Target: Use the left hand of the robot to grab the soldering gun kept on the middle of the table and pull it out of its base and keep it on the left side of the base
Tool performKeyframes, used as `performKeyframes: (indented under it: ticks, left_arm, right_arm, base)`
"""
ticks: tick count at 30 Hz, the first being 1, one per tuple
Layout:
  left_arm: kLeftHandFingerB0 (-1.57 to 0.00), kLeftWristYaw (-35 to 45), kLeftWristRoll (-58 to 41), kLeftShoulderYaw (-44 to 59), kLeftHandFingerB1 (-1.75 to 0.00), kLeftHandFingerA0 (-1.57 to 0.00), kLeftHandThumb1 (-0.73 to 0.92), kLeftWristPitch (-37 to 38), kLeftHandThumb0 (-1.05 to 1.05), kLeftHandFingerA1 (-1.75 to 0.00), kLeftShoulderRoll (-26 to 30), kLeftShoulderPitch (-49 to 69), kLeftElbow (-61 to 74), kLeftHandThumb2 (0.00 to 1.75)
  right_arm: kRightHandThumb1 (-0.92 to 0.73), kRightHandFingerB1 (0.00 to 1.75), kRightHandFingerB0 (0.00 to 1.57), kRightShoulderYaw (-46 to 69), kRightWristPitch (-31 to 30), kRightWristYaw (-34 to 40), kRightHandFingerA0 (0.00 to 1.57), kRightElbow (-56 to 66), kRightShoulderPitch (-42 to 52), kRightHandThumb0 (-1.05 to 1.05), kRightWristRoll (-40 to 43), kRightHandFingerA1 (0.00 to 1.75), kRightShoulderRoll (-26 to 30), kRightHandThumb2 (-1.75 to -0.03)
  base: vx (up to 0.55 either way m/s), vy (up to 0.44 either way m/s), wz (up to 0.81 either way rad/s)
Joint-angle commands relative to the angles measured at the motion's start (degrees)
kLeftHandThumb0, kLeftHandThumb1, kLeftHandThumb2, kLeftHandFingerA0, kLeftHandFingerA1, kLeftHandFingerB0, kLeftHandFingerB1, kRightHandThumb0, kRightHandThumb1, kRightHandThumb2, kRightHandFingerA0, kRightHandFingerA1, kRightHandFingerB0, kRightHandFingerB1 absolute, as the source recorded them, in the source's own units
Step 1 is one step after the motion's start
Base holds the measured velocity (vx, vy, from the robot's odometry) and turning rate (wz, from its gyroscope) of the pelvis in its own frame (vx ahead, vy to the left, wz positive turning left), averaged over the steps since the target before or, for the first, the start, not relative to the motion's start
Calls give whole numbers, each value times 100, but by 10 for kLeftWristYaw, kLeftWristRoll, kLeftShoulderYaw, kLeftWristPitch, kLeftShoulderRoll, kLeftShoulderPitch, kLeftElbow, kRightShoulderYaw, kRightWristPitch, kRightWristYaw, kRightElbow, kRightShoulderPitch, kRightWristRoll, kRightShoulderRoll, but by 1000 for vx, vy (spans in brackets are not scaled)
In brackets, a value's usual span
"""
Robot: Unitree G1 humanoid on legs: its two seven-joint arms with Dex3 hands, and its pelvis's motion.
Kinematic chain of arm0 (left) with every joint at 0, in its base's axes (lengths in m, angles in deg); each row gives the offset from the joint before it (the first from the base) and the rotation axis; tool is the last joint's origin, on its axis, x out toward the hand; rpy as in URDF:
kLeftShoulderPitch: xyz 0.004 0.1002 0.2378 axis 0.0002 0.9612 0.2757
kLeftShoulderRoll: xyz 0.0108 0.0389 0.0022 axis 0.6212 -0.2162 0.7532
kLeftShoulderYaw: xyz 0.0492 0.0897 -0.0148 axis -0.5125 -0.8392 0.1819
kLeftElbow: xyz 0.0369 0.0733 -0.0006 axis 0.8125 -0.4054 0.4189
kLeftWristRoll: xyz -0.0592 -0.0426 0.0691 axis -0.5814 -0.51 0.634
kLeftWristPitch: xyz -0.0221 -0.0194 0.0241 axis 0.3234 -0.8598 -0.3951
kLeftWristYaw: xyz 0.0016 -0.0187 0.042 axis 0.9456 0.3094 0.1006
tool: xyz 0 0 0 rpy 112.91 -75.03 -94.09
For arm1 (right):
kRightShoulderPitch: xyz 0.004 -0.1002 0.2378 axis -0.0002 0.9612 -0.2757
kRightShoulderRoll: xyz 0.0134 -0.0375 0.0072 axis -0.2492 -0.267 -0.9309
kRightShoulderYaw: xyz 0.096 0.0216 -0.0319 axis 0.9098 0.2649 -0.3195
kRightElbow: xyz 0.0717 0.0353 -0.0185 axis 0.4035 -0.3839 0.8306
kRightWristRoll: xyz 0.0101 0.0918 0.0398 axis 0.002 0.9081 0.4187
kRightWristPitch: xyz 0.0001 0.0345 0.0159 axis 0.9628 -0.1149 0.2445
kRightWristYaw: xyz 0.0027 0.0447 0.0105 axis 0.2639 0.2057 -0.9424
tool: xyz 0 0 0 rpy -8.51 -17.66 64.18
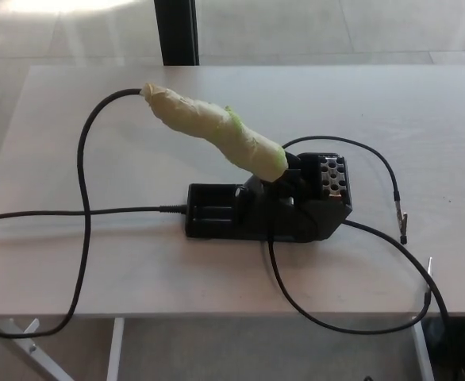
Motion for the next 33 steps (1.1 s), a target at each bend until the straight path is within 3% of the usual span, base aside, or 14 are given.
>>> performKeyframes:
  ticks: [1,2,3,6,12,13,14,16,17,24,30,31,32,33]
  left_arm:
    - [-34,-45,-68,69,-65,-37,59,-24,-53,-73,5,-43,52,100]
    - [-34,-45,-65,72,-65,-37,59,-27,-53,-73,3,-42,56,100]
    - [-36,-63,-79,93,-69,-28,77,-42,-46,-84,4,-71,91,61]
    - [-17,-70,-77,108,-69,-7,75,-37,-45,-86,7,-95,176,59]
    - [-12,-97,-76,110,-43,-11,75,-132,-41,-63,7,-184,467,63]
    - [-8,-101,-67,101,-50,-35,52,-152,-26,-66,12,-213,488,97]
    - [-17,-103,-53,80,-36,-26,73,-186,-29,-50,23,-270,524,61]
    - [-16,-79,-25,29,-41,-17,62,-201,-44,-49,37,-350,528,75]
    - [-25,-78,-3,7,-34,-22,66,-202,-42,-45,38,-376,530,59]
    - [-29,-21,138,-161,-39,-22,65,-174,-55,-58,40,-506,567,59]
    - [-31,-42,166,-239,-40,-26,67,-158,-56,-56,-26,-620,534,60]
    - [-33,-44,177,-256,-42,-28,69,-156,-58,-59,-32,-634,529,60]
    - [-32,-48,179,-264,-43,-27,68,-145,-56,-58,-38,-638,528,60]
    - [-34,-49,183,-275,-43,-32,67,-149,-55,-56,-46,-639,530,59]
  right_arm:
    - [-47,35,25,8,27,-27,22,-16,-7,-105,24,55,9,-95]
    - [-47,35,25,8,27,-27,22,-17,-7,-105,25,55,9,-95]
    - [-47,34,25,2,28,-24,22,-17,-5,-105,20,55,8,-101]
    - [-45,33,26,3,24,-28,21,-18,-6,-105,24,55,7,-103]
    - [-47,34,26,0,30,-23,22,-23,-11,-105,20,52,10,-92]
    - [-48,34,26,-3,29,-22,22,-23,-12,-105,17,52,11,-93]
    - [-47,33,26,-4,28,-21,22,-22,-12,-105,16,54,12,-103]
    - [-43,34,28,-2,27,-23,23,-18,-11,-105,19,56,13,-109]
    - [-43,34,27,-4,28,-22,23,-17,-11,-105,17,56,14,-109]
    - [-48,36,27,1,24,-25,25,-22,-11,-105,24,56,13,-90]
    - [-44,30,29,-10,27,-17,25,-28,-19,-105,13,51,15,-106]
    - [-50,35,29,-11,26,-17,26,-29,-21,-105,13,52,14,-90]
    - [-42,31,31,-11,28,-16,26,-32,-22,-105,13,53,14,-108]
    - [-49,37,29,-11,30,-17,25,-31,-21,-105,14,55,15,-90]
  base:
    - [0,0,0]
    - [0,0,0]
    - [0,0,0]
    - [0,0,0]
    - [0,0,0]
    - [0,0,0]
    - [0,0,0]
    - [0,0,0]
    - [0,0,0]
    - [0,0,0]
    - [0,0,0]
    - [0,0,0]
    - [0,0,0]
    - [0,0,0]
